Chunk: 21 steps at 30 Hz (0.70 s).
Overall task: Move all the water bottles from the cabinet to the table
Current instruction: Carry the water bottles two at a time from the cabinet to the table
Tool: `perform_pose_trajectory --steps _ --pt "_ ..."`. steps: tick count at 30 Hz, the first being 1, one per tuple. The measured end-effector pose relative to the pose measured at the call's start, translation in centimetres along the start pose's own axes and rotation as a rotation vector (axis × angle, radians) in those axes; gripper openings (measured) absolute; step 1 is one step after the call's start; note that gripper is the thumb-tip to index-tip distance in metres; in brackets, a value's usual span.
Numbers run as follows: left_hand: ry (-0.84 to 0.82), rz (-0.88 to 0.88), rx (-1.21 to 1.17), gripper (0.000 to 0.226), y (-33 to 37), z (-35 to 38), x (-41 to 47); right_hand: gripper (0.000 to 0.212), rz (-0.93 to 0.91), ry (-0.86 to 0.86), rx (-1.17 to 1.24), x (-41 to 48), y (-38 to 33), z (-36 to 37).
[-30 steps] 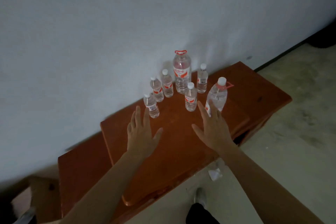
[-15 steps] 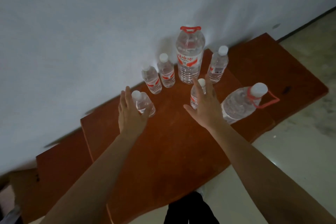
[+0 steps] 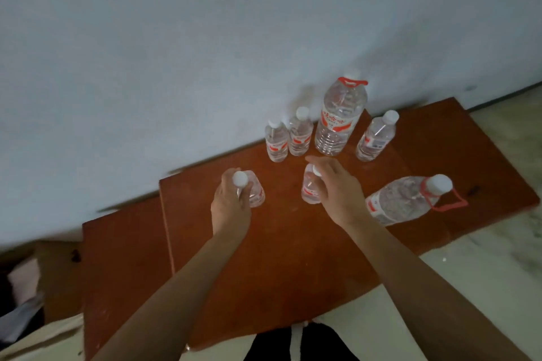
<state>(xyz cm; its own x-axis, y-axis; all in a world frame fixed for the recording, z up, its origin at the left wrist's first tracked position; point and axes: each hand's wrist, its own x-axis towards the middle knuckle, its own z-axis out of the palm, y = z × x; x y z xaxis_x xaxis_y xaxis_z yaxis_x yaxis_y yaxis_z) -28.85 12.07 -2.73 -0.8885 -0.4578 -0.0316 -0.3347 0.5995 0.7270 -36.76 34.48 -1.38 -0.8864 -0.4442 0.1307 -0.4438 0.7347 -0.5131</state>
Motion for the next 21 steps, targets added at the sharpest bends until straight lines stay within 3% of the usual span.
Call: perform_pose_trajectory --steps 5,10,15,21 --pt "0.192 -0.054 0.035 0.036 2.3 -7.6 -2.5 0.037 -0.214 -0.045 0.006 1.4 -7.0 -2.7" --pt "0.490 -0.079 0.078 0.033 3.9 -16.1 -9.7 0.046 -0.555 -0.048 0.129 2.3 -15.0 -4.1" --pt "0.759 -0.188 0.219 0.035 3.0 -21.3 -21.2 0.054 -0.873 -0.149 0.189 -1.8 -22.8 -1.2" --pt "0.943 -0.499 0.488 0.038 0.8 -26.5 -41.6 0.035 -1.202 -0.345 0.259 -15.0 -34.7 2.1"
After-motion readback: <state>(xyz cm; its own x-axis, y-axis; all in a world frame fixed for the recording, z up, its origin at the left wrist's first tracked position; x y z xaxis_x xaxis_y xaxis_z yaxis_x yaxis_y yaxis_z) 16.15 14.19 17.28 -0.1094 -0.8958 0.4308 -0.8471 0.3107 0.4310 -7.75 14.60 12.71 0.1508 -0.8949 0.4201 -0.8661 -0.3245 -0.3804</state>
